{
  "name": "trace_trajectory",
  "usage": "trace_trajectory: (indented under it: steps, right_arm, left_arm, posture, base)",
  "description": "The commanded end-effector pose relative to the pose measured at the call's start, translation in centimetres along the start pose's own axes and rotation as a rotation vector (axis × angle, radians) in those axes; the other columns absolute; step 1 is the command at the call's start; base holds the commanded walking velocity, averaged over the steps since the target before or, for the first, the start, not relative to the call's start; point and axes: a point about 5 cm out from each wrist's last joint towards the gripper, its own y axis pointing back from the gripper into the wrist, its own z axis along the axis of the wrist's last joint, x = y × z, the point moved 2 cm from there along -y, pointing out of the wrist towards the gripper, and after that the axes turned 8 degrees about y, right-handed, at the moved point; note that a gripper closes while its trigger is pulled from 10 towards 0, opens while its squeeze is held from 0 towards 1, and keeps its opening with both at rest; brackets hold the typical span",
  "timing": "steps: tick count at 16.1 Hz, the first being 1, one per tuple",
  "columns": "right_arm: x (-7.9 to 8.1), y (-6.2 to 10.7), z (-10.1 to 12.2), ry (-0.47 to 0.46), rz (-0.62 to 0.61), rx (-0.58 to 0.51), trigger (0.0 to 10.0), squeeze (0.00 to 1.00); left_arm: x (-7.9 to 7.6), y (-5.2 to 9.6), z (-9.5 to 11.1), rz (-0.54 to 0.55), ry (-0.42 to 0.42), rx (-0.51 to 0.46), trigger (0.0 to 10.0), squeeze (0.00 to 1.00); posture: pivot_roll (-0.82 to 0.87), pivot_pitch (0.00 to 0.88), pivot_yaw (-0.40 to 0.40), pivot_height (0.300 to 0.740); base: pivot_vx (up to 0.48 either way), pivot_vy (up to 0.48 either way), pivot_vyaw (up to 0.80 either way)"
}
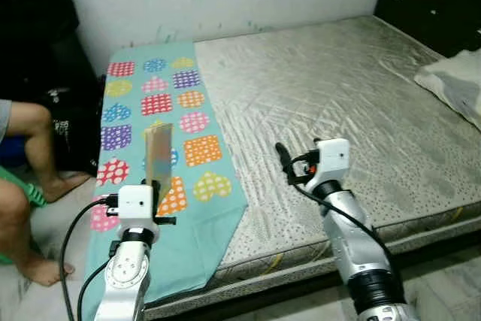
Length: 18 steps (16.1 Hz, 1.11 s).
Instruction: Clean up the room
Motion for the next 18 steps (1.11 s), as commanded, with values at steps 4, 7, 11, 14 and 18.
trace_trajectory:
  steps: [4,7,11,14,18]
  right_arm:
    - [1.5,-0.4,0.5,0.009,0.061,-0.040,10.0,0.00]
    - [0.6,-0.2,0.4,0.004,0.027,-0.047,10.0,0.00]
    - [0.1,-0.2,0.4,-0.016,-0.005,-0.051,10.0,0.00]
    - [0.7,-0.2,0.6,0.054,0.023,-0.072,10.0,0.00]
    - [0.8,-0.4,0.6,0.040,0.015,-0.073,10.0,0.00]
  left_arm:
    - [1.2,0.0,1.7,0.029,-0.011,-0.081,10.0,0.00]
    - [-0.1,-0.6,2.0,-0.014,-0.005,-0.082,10.0,0.00]
    - [-0.5,-1.1,2.3,-0.037,-0.002,-0.087,10.0,0.00]
    - [-0.3,-1.2,2.4,-0.040,-0.007,-0.088,10.0,0.00]
    - [-0.3,-1.1,2.3,-0.042,-0.011,-0.085,10.0,0.00]
  posture:
    - [0.00,0.000,0.027,0.740]
    - [-0.02,0.000,0.043,0.740]
    - [-0.03,0.000,0.065,0.740]
    - [-0.02,0.000,0.068,0.740]
    - [-0.01,0.000,0.068,0.740]
  base:
    - [0.000,0.000,0.00]
    - [0.000,0.000,0.00]
    - [0.000,0.000,-0.60]
    - [0.000,0.000,0.35]
    - [0.000,0.000,0.80]
